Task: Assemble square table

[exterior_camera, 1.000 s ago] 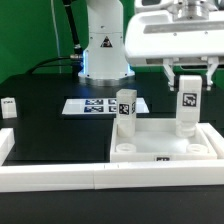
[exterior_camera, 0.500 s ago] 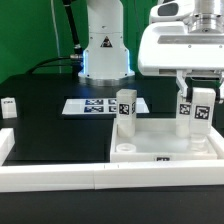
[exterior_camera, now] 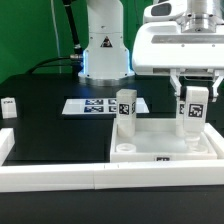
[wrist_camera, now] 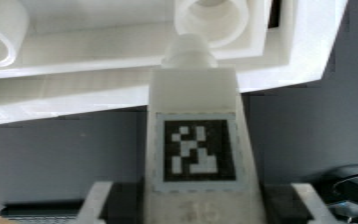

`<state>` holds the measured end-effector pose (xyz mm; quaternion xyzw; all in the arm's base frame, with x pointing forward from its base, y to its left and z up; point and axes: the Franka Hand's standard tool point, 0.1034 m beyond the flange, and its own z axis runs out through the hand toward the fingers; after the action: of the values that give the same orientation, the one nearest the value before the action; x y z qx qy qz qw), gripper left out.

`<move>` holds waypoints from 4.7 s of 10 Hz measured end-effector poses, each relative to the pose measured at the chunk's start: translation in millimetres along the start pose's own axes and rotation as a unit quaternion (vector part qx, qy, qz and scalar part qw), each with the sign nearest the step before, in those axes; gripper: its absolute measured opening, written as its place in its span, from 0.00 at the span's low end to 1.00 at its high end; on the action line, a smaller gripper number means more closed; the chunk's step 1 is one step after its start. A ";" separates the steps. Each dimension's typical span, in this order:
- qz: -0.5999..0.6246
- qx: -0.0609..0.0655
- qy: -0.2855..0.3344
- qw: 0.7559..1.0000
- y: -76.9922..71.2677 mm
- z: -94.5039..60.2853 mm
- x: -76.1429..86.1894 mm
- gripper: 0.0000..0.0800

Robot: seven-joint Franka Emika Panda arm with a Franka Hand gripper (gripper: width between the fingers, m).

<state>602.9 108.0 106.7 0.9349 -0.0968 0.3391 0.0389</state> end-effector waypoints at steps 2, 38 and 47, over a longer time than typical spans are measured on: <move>-0.001 0.002 -0.001 1.000 -2.8 -0.1 0.3 0.36; 0.063 0.038 -0.311 0.948 -11.7 -0.3 13.4 0.81; 0.079 0.013 -0.341 0.937 -7.1 12.9 -4.0 0.81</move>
Offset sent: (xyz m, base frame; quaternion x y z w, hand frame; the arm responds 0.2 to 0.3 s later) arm 0.0021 0.0108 -0.0042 -0.0009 0.0033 0.0071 1.0000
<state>609.4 113.8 94.2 0.9842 -0.1733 0.0033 -0.0356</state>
